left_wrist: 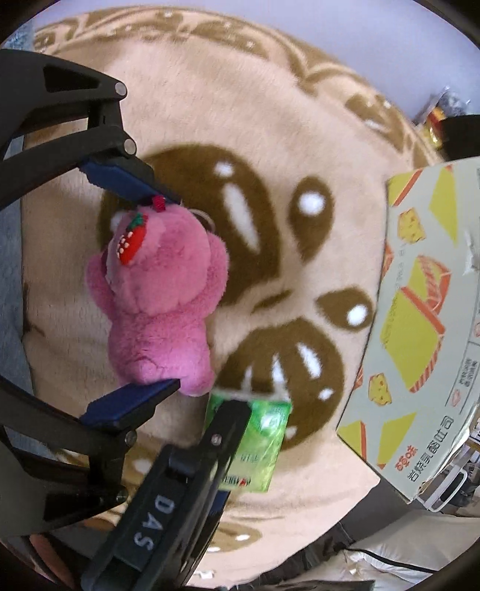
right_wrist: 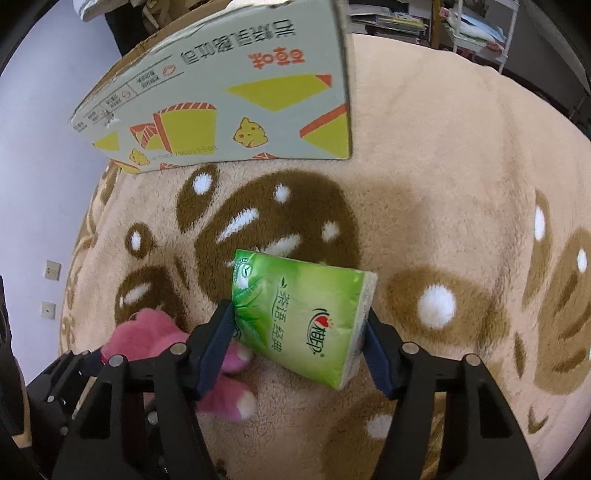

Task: Organize soft objects
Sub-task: 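Lift plush bear and green tissue pack and carry both over the box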

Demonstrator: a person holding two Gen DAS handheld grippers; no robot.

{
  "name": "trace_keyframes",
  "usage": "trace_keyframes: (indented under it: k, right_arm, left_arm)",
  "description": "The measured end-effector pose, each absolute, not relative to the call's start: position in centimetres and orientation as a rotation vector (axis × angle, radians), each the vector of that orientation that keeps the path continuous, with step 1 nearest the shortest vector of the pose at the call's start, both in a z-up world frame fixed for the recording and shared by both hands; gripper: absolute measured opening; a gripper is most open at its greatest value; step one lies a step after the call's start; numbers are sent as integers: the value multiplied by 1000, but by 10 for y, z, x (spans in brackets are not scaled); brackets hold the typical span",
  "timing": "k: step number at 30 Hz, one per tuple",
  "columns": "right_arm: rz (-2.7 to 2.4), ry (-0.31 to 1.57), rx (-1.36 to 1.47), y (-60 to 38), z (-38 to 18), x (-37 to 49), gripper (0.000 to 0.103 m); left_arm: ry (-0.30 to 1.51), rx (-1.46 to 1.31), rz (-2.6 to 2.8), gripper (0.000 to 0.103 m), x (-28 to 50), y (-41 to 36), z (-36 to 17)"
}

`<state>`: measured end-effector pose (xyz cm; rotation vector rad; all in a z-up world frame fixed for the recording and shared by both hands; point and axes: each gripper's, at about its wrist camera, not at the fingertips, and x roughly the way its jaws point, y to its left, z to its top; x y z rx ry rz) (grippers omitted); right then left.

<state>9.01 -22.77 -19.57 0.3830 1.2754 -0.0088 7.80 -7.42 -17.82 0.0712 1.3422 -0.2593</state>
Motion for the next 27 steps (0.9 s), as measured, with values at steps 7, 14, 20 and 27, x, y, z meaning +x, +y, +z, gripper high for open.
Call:
trace_keyframes:
  k: [7, 14, 20, 27]
  right_arm:
    - [10, 1206, 418, -238, -175, 78, 68]
    - [27, 1094, 429, -246, -141, 63, 68]
    - [24, 954, 401, -248, -101, 52, 68]
    - [39, 779, 386, -245, -59, 45, 68]
  left_arm:
    - [1255, 87, -217, 87, 73, -64, -154]
    - [1077, 63, -168, 87, 60, -46, -107]
    - [886, 51, -149, 87, 51, -32, -59]
    - [707, 81, -157, 87, 43, -29, -15]
